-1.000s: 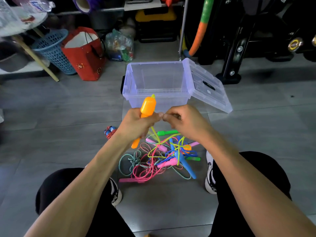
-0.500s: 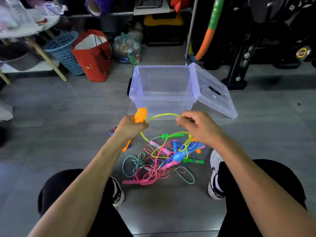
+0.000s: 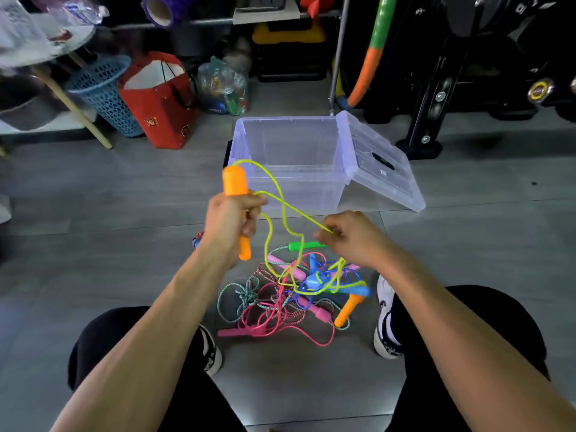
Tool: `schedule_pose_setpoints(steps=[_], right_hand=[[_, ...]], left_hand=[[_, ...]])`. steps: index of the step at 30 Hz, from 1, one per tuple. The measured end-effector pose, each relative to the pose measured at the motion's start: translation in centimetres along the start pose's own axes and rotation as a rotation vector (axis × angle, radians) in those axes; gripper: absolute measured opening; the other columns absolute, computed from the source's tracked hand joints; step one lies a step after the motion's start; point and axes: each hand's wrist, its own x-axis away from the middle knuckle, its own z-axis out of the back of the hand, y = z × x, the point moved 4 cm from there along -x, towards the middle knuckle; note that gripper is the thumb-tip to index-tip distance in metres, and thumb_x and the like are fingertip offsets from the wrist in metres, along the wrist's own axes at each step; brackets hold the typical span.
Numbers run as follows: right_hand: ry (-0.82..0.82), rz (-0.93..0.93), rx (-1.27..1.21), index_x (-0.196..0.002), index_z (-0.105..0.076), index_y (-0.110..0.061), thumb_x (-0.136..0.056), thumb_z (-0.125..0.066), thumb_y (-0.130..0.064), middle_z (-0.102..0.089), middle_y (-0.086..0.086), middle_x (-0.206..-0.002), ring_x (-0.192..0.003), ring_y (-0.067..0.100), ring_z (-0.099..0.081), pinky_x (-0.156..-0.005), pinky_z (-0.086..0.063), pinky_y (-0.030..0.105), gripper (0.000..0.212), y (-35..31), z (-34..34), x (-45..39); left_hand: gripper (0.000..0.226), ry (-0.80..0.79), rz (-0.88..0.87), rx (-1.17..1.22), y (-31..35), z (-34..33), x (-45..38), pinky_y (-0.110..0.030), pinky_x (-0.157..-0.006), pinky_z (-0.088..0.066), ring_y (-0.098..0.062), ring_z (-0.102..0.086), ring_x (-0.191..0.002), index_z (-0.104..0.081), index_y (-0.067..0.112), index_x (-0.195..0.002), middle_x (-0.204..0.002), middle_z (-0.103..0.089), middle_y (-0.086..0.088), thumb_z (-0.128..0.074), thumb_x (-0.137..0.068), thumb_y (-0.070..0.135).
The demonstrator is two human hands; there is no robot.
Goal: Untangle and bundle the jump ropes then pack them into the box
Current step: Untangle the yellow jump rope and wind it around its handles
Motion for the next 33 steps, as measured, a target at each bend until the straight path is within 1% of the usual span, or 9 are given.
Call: schedule_pose_setpoints(steps=[5, 8, 11, 13, 15, 19, 24, 29, 33], right_hand=[[0.0, -0.066, 0.038, -0.063, -0.057, -0.02, -0.093, -0.062, -0.026, -0.046, -0.005, -0.048, -0.047, 0.012, -0.042, -0.052, -0.036, 0.03, 0.031, 1.1, 0.1, -0.2], [0.011, -0.051, 0.091, -0.063, -0.058, -0.012, -0.094, -0.061, -0.027, -0.047, 0.004, -0.052, -0.053, 0.02, -0.039, -0.055, -0.036, 0.034, 0.034, 0.9, 0.3, 0.1], [0.059, 0.008, 0.057, -0.055, -0.047, -0.015, -0.093, -0.06, -0.025, -0.047, 0.01, -0.052, -0.053, 0.02, -0.034, -0.053, -0.034, 0.035, 0.042, -0.1, 0.9, 0.4], [0.059, 0.036, 0.046, -0.055, -0.049, -0.018, -0.093, -0.06, -0.025, -0.047, 0.005, -0.05, -0.052, 0.02, -0.036, -0.053, -0.034, 0.034, 0.04, -0.9, 0.8, 0.4], [0.062, 0.073, 0.042, -0.055, -0.049, -0.02, -0.094, -0.06, -0.026, -0.043, 0.002, -0.048, -0.05, 0.018, -0.035, -0.05, -0.03, 0.029, 0.041, -1.8, 0.5, 0.5], [0.078, 0.085, 0.023, -0.073, -0.066, -0.011, -0.095, -0.059, -0.024, -0.043, -0.002, -0.049, -0.048, 0.014, -0.038, -0.049, -0.03, 0.026, 0.026, -2.3, 0.0, 0.4], [0.112, 0.09, -0.03, -0.07, -0.065, -0.006, -0.094, -0.061, -0.03, -0.046, 0.009, -0.052, -0.049, 0.016, -0.036, -0.051, -0.029, 0.031, 0.034, -2.0, -0.1, 0.5], [0.142, 0.03, 0.034, -0.063, -0.057, -0.012, -0.092, -0.06, -0.022, -0.048, 0.007, -0.053, -0.055, 0.022, -0.039, -0.055, -0.035, 0.036, 0.031, -0.9, -0.5, 0.3], [-0.013, -0.126, 0.178, -0.079, -0.071, -0.017, -0.079, -0.052, -0.004, -0.072, 0.002, -0.085, -0.082, 0.021, -0.065, -0.075, -0.053, 0.032, 0.023, 1.2, -1.1, 0.7]], left_hand=[[0.01, 0.097, 0.199, 0.101, -1.7, 1.8, -1.5, -0.021, -0.04, -0.021, -0.011, -0.023, -0.034, -0.054, 0.011, -0.067, -0.054, -0.041, 0.002, -0.059, -0.075, 0.008], [0.01, 0.103, 0.21, -0.308, -2.7, 1.9, -1.8, -0.02, -0.042, -0.028, -0.017, -0.031, -0.038, -0.056, 0.011, -0.071, -0.06, -0.054, -0.004, -0.065, -0.075, 0.011], [0.024, 0.003, -0.029, -0.751, -2.2, 0.7, -1.2, -0.032, -0.057, -0.041, -0.025, -0.049, -0.062, -0.056, 0.014, -0.079, -0.07, -0.056, -0.003, -0.076, -0.075, 0.027], [0.032, -0.155, -0.177, -0.714, -1.8, -1.2, 0.0, -0.035, -0.069, -0.048, -0.02, -0.058, -0.073, -0.065, 0.014, -0.093, -0.082, -0.066, -0.004, -0.079, -0.074, 0.035], [0.028, -0.284, -0.257, -0.698, -1.9, -2.8, 1.5, -0.032, -0.062, -0.043, -0.014, -0.049, -0.061, -0.068, 0.01, -0.087, -0.069, -0.06, -0.001, -0.078, -0.078, 0.035], [0.044, -0.268, -0.207, -0.676, -1.7, -2.8, 1.1, -0.023, -0.048, -0.027, -0.01, -0.03, -0.048, -0.047, 0.004, -0.062, -0.053, -0.036, 0.003, -0.076, -0.082, 0.03], [0.023, -0.401, -0.296, -0.683, -1.8, -3.6, 1.3, -0.015, -0.053, -0.035, -0.003, -0.039, -0.052, -0.062, 0.001, -0.079, -0.062, -0.05, 0.007, -0.07, -0.088, 0.021], [0.019, -0.284, -0.227, -0.507, -1.0, -3.4, 1.4, -0.016, -0.044, -0.031, -0.006, -0.035, -0.041, -0.068, 0.009, -0.076, -0.048, -0.044, 0.006, -0.066, -0.091, 0.021], [0.022, -0.158, -0.205, -0.075, 1.4, -1.6, 1.4, -0.021, -0.044, -0.029, -0.013, -0.034, -0.041, -0.063, 0.01, -0.072, -0.053, -0.051, -0.004, -0.057, -0.093, 0.013]])
